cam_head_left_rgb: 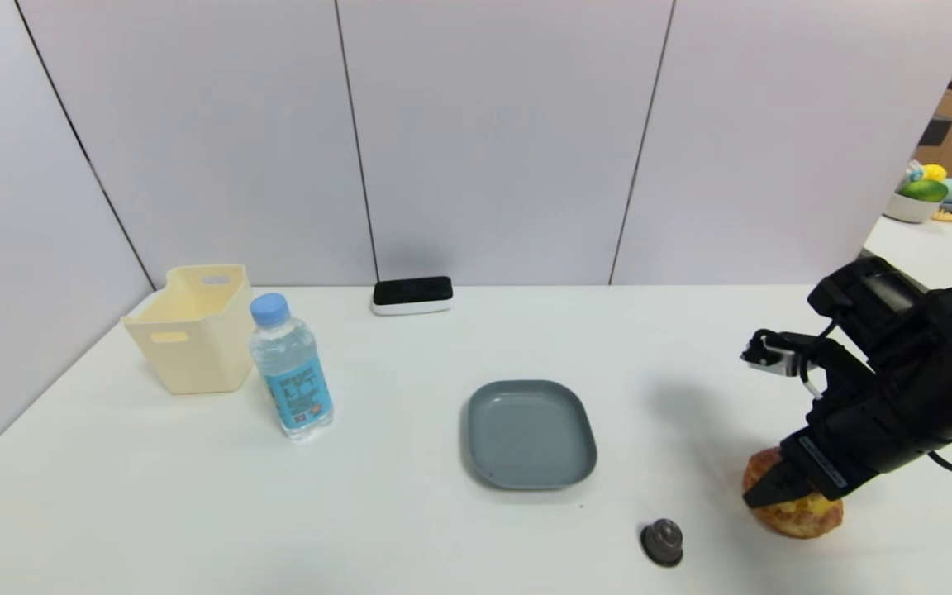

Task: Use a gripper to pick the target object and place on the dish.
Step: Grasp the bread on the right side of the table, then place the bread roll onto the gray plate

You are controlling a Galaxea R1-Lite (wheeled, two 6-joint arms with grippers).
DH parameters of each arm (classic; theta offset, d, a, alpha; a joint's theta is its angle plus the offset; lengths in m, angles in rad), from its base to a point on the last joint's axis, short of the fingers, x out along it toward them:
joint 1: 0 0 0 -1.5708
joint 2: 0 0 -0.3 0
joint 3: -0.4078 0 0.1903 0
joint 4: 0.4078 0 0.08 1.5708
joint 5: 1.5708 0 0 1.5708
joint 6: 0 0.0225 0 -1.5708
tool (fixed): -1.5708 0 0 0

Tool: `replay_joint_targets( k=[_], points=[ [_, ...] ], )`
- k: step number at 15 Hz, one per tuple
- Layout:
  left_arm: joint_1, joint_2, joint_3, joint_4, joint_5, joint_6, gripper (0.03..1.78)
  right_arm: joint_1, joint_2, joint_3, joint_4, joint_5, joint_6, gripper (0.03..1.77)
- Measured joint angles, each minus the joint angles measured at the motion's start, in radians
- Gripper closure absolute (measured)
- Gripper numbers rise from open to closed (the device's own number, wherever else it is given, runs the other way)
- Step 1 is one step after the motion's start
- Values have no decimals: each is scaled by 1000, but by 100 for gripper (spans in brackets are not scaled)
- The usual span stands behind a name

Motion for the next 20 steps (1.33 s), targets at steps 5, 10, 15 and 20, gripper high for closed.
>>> replay_joint_targets(
  k=[5,10,15,20],
  points=[
    [0,0,0,0,0,0,12,-4,14,8,1,-1,-1,9],
    [0,0,0,0,0,0,12,-5,21,16,-2,0,-2,9],
    [0,0,0,0,0,0,12,-8,21,27,-12,0,1,76],
    [0,0,0,0,0,0,12,-1,-21,12,-10,1,-7,92]
  ],
)
